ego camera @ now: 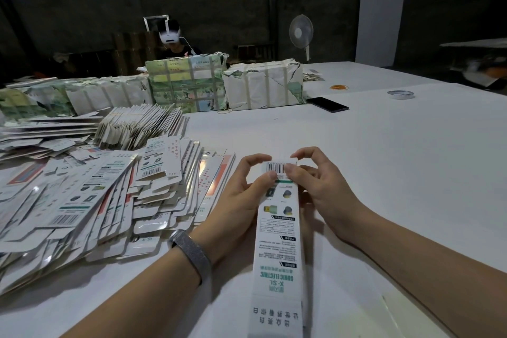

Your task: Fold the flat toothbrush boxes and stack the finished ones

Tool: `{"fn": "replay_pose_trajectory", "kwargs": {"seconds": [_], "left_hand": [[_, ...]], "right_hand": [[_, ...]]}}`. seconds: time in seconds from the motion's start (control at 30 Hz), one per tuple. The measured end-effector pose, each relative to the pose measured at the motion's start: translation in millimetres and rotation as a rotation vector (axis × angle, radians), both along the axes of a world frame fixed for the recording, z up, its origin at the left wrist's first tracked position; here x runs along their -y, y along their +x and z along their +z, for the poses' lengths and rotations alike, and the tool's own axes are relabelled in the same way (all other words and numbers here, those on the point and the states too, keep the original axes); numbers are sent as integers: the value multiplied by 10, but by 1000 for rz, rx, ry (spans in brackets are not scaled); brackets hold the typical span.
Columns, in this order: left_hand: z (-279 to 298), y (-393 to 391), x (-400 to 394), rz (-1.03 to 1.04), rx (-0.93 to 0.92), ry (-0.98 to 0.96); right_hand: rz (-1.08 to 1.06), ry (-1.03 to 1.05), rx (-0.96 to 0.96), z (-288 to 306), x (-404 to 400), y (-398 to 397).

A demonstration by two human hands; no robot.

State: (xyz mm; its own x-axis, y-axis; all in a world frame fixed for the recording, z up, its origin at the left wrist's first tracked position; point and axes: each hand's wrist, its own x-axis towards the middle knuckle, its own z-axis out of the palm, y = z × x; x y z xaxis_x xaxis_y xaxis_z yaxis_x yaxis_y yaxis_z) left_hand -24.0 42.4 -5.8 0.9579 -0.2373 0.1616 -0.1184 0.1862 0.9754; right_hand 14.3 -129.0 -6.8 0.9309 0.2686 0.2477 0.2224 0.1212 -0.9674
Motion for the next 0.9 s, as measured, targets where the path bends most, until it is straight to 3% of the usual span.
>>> {"fn": "replay_pose_trajectory", "kwargs": {"seconds": [0.9], "left_hand": [[47, -10, 32, 7, 9, 115]], "right_hand": [[-1, 58, -138, 107, 53, 6]]}}
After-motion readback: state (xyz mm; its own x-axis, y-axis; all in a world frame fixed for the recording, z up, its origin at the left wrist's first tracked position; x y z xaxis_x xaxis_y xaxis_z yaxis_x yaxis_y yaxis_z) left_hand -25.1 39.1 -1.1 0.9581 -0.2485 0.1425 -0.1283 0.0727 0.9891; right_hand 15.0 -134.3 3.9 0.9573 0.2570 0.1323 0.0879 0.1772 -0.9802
